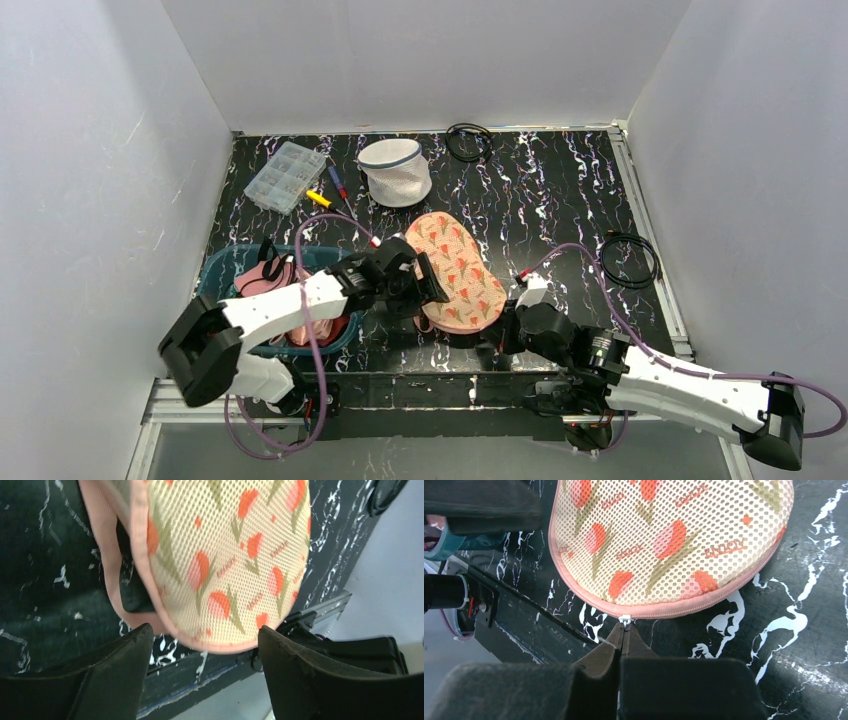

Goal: Unzip the laundry bag and remove the bra
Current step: Unzip the laundry bag at the center of the board.

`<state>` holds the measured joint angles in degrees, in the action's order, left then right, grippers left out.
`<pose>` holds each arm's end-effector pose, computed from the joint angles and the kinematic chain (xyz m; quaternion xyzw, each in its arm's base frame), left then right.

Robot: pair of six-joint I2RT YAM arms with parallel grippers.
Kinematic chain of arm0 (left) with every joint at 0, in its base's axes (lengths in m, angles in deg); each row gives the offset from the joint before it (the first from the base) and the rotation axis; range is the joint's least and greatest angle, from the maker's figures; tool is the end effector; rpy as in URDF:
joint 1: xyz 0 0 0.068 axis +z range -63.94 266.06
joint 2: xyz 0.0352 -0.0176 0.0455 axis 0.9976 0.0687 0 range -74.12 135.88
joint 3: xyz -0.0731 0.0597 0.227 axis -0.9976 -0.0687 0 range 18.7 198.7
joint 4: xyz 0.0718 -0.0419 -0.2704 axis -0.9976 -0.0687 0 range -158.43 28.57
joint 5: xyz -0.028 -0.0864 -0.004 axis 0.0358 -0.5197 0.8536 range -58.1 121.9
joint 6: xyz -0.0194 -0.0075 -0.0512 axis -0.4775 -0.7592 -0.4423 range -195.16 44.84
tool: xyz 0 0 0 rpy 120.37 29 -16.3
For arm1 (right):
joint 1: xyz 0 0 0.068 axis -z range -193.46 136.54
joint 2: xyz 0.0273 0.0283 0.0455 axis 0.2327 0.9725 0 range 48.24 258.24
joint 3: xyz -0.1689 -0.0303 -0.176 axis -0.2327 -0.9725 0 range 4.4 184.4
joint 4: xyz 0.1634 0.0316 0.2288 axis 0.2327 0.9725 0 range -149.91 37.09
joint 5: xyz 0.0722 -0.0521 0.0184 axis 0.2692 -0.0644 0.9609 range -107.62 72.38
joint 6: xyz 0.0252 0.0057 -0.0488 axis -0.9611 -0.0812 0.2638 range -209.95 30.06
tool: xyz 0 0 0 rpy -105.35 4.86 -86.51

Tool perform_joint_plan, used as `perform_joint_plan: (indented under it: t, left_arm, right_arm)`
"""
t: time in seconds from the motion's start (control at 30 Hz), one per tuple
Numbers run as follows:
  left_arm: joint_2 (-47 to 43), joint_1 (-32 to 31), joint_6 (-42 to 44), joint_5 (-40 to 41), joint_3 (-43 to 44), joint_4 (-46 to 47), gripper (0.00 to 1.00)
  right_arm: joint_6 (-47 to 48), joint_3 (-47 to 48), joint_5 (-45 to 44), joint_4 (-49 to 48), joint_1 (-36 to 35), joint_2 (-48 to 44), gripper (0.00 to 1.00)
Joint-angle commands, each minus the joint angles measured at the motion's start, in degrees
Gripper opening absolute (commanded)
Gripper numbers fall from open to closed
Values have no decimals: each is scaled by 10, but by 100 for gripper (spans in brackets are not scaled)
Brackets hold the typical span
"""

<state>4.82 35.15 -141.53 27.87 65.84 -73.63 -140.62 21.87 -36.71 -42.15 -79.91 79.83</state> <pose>0.1960 -0.2455 0.1775 -0.1102 0.9135 -0.3502 0.1754 0.0857 0.1659 0.1722 -0.0385 0.8649 0.3331 0.3735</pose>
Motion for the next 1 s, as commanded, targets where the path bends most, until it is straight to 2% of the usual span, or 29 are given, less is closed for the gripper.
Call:
perform_joint_plan:
  t: [0.0,0.17,0.33,0.6,0.97]
  left_arm:
    - [-98,-14,-23,8,-39,-42,76]
    - [-132,-62,-66,31,-50,-47,77]
    - [-84,-101,-77,52,-15,-47,78]
    - [-12,-105,-114,40,-17,15,78]
    - [-8,-81,-152,83,-16,-25,74]
  right_arm:
    - [17,22,26,-69,-1,27,1]
    - [22,28,45,-130,-1,76,1]
    - [20,36,67,-191,0,129,1]
    - [8,22,70,-226,-1,128,1]
    - [11,16,83,-239,-1,120,1]
